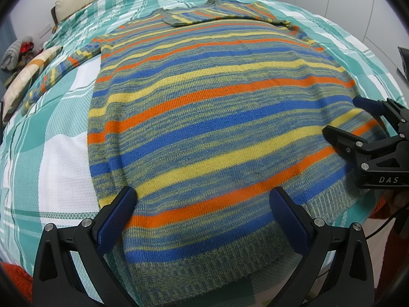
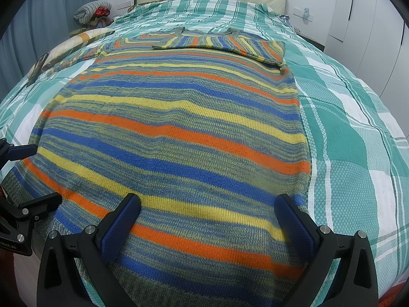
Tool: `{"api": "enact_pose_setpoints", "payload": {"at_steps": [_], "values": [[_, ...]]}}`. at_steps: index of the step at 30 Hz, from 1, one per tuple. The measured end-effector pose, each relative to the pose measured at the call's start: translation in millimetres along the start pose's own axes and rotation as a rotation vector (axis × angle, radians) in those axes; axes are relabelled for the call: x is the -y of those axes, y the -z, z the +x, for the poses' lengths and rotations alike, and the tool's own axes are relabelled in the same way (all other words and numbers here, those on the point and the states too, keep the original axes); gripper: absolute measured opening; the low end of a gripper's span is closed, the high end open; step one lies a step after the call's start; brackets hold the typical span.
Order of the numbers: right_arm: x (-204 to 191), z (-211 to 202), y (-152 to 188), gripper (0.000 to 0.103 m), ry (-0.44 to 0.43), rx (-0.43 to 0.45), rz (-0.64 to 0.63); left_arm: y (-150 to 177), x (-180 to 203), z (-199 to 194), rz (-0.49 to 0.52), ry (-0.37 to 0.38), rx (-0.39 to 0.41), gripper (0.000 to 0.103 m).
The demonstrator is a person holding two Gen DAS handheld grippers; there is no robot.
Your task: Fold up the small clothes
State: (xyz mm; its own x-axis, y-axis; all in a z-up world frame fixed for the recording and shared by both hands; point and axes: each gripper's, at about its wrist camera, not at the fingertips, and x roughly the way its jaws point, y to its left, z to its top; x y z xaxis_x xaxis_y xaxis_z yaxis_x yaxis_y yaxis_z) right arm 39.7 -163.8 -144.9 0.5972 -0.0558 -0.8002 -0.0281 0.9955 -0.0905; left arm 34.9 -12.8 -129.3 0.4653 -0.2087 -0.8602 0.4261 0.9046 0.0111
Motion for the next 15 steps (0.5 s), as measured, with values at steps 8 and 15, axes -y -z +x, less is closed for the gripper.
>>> {"api": "enact_pose_setpoints", "payload": {"at_steps": [8, 15], "values": [[-0.1, -0.1, -0.1, 0.103, 0.001, 0.000, 0.000, -0.4, 0.5, 0.0, 0.002, 0.000, -0.001, 0.102], [-0.1, -0.1, -0.4, 0.103, 0.001, -0.001, -0.001, -1.1, 1.2, 0.1, 0.003, -0.001, -0.002, 0.102]]}}
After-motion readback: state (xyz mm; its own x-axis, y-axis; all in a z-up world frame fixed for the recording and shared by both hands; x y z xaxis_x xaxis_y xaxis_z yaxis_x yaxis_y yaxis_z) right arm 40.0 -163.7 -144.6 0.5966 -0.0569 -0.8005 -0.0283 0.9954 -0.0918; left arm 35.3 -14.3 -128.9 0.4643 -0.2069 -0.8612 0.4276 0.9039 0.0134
